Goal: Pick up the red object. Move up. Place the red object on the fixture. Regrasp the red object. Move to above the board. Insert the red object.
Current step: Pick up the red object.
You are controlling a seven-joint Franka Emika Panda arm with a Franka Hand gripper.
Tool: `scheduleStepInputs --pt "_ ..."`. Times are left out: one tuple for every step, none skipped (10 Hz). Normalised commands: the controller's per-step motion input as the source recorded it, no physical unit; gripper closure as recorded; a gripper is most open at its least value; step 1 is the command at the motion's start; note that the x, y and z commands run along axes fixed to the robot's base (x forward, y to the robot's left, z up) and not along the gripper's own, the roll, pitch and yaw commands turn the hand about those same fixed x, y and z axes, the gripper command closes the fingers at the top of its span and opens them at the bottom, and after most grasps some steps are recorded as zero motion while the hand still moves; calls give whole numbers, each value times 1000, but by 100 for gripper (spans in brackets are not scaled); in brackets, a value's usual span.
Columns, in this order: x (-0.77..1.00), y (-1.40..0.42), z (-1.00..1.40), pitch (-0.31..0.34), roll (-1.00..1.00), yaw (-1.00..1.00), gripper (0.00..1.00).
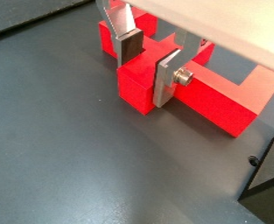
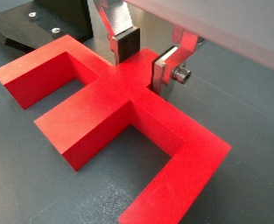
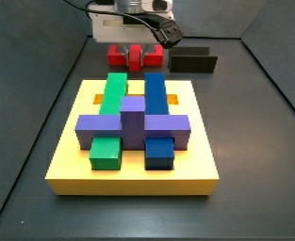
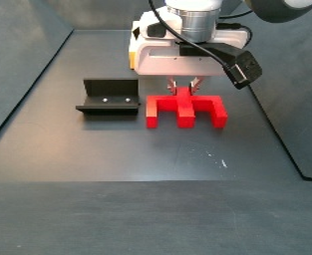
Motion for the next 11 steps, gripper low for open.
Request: scheduleStepInputs --pt "0 0 0 0 0 0 100" --pt "0 0 0 0 0 0 100" --pt "0 0 0 0 0 0 100" --pt "0 0 0 0 0 0 100" --pt "0 0 0 0 0 0 100" --pt "0 0 0 0 0 0 100" --pt "0 0 0 0 0 0 100" --pt "0 0 0 0 0 0 100" --pt "0 0 0 0 0 0 100" --pt "0 0 0 0 0 0 100" --pt "0 0 0 0 0 0 100"
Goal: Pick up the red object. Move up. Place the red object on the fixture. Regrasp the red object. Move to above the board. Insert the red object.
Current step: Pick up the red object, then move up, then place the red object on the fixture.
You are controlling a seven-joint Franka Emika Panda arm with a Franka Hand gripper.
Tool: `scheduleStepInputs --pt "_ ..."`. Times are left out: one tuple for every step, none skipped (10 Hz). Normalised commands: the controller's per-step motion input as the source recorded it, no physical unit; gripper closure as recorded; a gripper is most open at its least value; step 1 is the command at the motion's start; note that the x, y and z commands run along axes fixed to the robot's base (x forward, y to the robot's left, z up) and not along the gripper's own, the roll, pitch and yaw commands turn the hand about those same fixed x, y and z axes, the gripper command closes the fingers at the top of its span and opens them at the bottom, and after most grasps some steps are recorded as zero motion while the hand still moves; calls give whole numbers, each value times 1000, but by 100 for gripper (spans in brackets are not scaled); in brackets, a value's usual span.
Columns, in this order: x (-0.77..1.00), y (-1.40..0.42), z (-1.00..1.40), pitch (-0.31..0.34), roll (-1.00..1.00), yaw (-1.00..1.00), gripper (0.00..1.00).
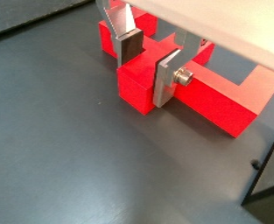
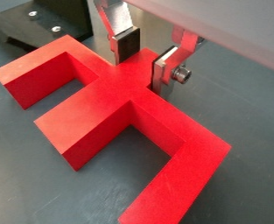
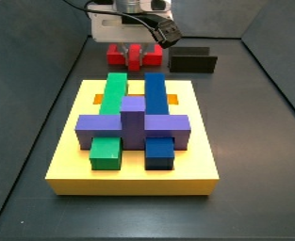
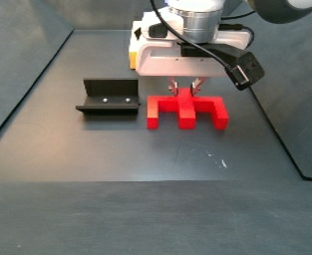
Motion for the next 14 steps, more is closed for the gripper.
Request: scheduleStepInputs --pt "0 0 0 0 0 0 100" --pt "0 0 0 0 0 0 100" --pt "0 0 0 0 0 0 100" --pt "0 0 0 0 0 0 100" --pt "0 0 833 0 0 0 100" --pt "-62 -6 798 54 -6 1 100" --pt "-92 -8 671 81 -7 3 100" --pt "-11 4 218 29 6 1 100" --pt "0 -40 0 0 0 0 100" --pt "0 0 -54 -46 -120 0 100" --pt "3 -17 -149 -197 -263 0 100" --pt "577 40 -3 -60 -769 -346 100" --pt "911 0 0 0 -940 -226 100" --pt "903 0 57 -9 -994 -206 100"
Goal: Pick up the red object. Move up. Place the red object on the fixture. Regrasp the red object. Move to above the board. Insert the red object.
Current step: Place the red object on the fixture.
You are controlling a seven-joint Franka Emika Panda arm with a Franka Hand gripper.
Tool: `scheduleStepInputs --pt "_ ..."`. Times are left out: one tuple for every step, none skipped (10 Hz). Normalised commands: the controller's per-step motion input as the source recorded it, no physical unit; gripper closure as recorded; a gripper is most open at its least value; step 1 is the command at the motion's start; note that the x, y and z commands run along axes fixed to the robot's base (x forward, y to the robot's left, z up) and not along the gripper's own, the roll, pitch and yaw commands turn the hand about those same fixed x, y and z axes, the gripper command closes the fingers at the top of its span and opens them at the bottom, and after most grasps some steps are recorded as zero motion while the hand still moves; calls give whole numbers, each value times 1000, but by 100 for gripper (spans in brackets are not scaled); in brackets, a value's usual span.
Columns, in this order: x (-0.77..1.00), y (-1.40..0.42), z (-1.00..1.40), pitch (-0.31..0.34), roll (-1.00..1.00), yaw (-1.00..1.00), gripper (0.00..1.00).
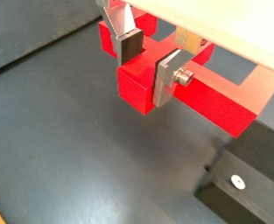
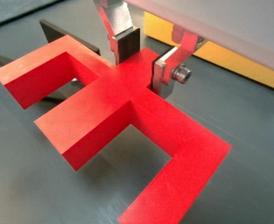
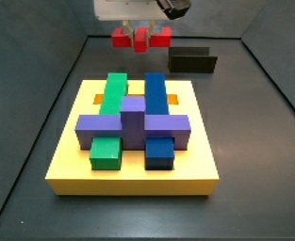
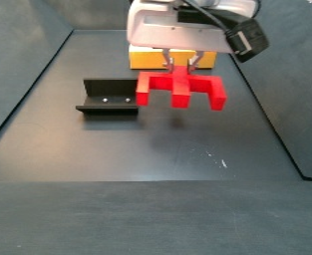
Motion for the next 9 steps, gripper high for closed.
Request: scheduleStepInputs --pt "903 0 106 -40 -974 -180 100" --pt "883 0 154 -63 -914 -137 100" --pt "857 0 169 -66 -886 -103 100" --pt "840 0 163 -60 -877 -77 100" --pt "803 0 166 0 -931 -14 100" --pt "760 0 137 0 -1000 0 100" --pt "743 0 143 0 -1000 0 100" --pt "729 0 154 100 -1000 0 100" --pt "731 0 166 220 -1000 0 100"
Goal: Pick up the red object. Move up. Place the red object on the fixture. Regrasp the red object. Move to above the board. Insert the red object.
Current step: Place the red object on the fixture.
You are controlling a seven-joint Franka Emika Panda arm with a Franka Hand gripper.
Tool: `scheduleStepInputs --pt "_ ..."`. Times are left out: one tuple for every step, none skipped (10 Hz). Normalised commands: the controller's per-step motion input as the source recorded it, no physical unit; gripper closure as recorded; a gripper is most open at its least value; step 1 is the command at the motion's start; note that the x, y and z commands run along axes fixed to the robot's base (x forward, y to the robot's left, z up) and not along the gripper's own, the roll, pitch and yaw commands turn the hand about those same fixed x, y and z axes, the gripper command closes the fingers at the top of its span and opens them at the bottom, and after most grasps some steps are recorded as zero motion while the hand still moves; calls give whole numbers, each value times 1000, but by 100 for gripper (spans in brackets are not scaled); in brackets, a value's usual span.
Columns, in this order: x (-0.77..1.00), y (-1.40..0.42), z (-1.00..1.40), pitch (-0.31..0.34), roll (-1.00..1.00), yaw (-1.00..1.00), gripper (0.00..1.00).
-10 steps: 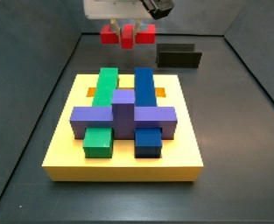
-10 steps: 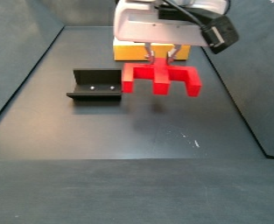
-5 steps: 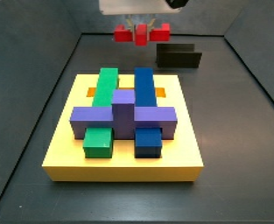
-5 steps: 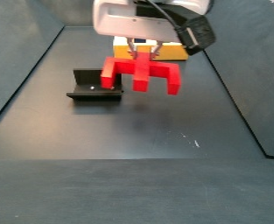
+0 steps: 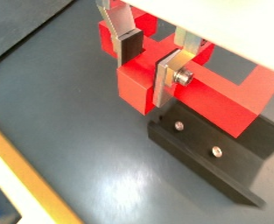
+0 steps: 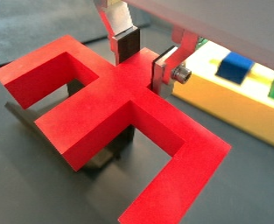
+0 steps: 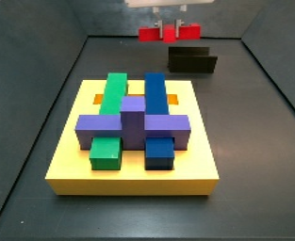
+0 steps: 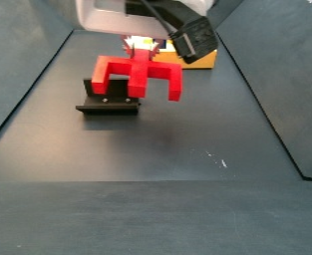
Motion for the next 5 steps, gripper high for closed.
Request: scheduleStepInputs --pt "723 0 140 289 -1000 0 100" --pt "711 0 111 326 -1000 0 100" --pt "694 0 71 383 -1000 0 100" --pt "711 -20 11 451 -943 -17 100" --pt "766 -51 0 351 -934 -37 100"
